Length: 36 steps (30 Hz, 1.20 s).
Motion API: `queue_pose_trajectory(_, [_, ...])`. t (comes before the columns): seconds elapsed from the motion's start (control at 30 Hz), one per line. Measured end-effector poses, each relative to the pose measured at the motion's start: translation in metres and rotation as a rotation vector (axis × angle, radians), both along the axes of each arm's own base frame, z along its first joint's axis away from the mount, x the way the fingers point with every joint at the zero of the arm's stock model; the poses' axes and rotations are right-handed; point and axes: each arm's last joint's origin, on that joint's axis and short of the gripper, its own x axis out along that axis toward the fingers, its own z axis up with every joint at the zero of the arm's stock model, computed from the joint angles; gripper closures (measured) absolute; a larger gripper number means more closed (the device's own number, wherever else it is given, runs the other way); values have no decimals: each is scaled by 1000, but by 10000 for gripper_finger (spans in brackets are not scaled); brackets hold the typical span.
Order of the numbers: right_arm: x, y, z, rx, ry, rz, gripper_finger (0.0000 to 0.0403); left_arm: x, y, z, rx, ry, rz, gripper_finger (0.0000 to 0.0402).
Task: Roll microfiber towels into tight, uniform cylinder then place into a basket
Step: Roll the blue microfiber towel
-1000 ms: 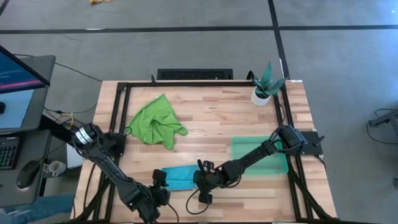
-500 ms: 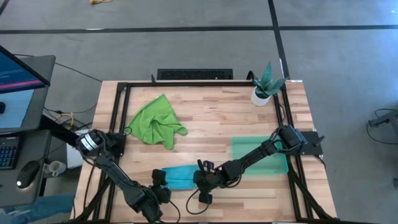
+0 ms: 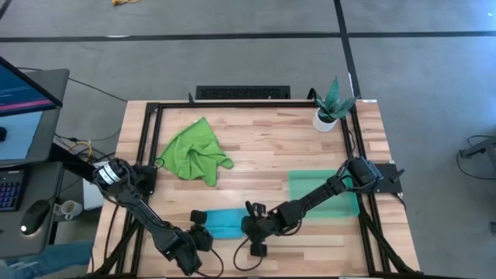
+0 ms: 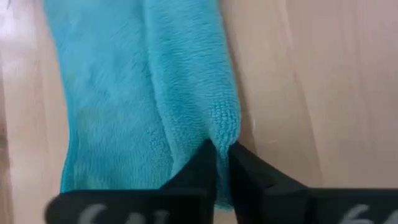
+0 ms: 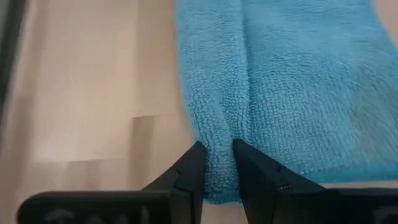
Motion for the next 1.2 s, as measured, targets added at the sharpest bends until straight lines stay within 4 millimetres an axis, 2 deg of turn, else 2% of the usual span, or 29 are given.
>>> queue_pose_trajectory(0.2, [-1,8,2,116,20,25,384,-1,2,19,-145,1,87,391])
queue_pose_trajectory(0.37, [1,22,8,302,52,48,377,-1,-1,47,-386,6,143,397])
queue_pose_trajectory(0.47, [5,32,20,400,55,87,384,2,1,55,-507,46,214,393])
queue_pose_trajectory(0.57, [7,31,21,396,49,67,389,6,9,56,-552,81,298,392])
queue_pose_trajectory(0.77, [14,-1,11,426,138,-196,386,15,40,39,-576,183,449,391])
queue_pose_trajectory(0.87, [17,-5,11,468,144,-165,387,19,49,37,-607,232,436,391])
queue_pose_trajectory(1.0, [16,-2,19,483,129,-107,388,20,48,38,-611,235,386,391])
queue_pose_trajectory(1.2, [7,13,36,501,89,-24,388,17,33,42,-703,256,316,391])
